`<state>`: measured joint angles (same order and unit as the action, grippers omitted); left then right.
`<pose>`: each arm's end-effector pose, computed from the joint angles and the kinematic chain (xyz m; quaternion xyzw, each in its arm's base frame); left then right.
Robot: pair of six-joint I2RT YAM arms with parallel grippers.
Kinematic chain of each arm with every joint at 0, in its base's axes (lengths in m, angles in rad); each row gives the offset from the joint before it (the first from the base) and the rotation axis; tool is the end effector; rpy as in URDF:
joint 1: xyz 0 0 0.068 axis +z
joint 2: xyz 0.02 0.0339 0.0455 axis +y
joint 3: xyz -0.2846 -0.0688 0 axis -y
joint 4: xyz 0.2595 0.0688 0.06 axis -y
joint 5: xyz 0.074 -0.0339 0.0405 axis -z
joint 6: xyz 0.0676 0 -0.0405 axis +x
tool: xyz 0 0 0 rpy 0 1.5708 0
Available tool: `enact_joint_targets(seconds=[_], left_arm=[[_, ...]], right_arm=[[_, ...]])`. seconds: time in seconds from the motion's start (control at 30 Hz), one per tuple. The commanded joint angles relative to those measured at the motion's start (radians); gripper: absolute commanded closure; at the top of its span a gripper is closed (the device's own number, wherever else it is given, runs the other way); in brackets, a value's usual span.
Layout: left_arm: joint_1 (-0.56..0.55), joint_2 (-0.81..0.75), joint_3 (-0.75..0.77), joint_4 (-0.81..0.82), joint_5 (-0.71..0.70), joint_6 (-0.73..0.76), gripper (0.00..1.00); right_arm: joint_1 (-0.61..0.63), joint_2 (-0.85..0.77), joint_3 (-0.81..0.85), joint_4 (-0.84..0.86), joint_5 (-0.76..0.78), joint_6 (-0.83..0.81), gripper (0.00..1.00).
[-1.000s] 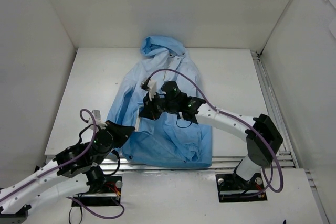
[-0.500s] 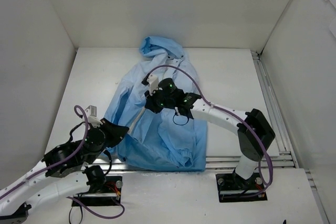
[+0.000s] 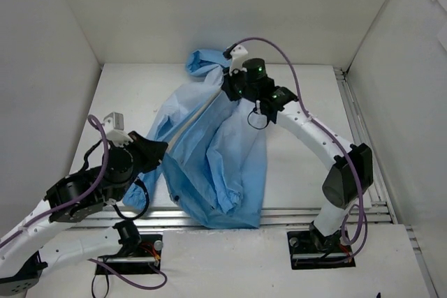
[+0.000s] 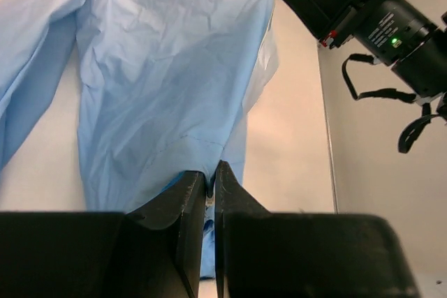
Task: Zip up the jacket
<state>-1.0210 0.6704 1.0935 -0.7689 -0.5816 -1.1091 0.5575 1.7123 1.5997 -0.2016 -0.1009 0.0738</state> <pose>0.1005 -0.0929 0.4074 -0.1992 0.7758 -0.3682 0.4721 0.3860 0.2487 0.3821 -0.2223 0.7774 0.2210 0.5454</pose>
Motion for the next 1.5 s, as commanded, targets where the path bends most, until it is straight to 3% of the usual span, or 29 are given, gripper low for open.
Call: enact_joint_targets(seconds=[0.0, 0.37, 0.53, 0.63, 0.67, 0.9, 1.03, 1.47], left_arm=[[0.004, 0.044, 0.132, 0.092, -0.089, 0.205, 1.00], [0.042, 0.354, 0.540, 0.494, -0.267, 0.987, 1.00], [0.151, 0.437, 0.715, 0.522, -0.239, 1.146, 1.00], [0.252, 0.451, 0.714, 0.464, -0.203, 1.129, 1.00], [0.281, 0.445, 0.695, 0.409, -0.184, 1.062, 1.00], [0.566, 0.359, 0.361, 0.174, 0.087, 0.631, 1.00], [0.682, 0.279, 0.224, 0.100, 0.169, 0.528, 1.00], [0.958, 0.123, 0.016, 0.046, 0.342, 0.514, 1.00]], right_arm=[[-0.090, -0.046, 0.130, 0.050, 0.179, -0.062, 1.00], [-0.156, -0.082, 0.399, 0.039, 0.224, -0.034, 1.00], [-0.160, -0.167, 0.376, 0.042, 0.228, -0.026, 1.00], [-0.160, -0.227, 0.275, 0.044, 0.207, -0.014, 1.00], [-0.159, -0.258, 0.238, 0.044, 0.198, -0.006, 1.00], [-0.162, -0.333, -0.136, 0.056, 0.047, 0.038, 1.00], [-0.166, -0.327, -0.254, 0.083, 0.049, 0.041, 1.00], [-0.245, -0.209, -0.383, 0.142, 0.217, 0.057, 1.00]])
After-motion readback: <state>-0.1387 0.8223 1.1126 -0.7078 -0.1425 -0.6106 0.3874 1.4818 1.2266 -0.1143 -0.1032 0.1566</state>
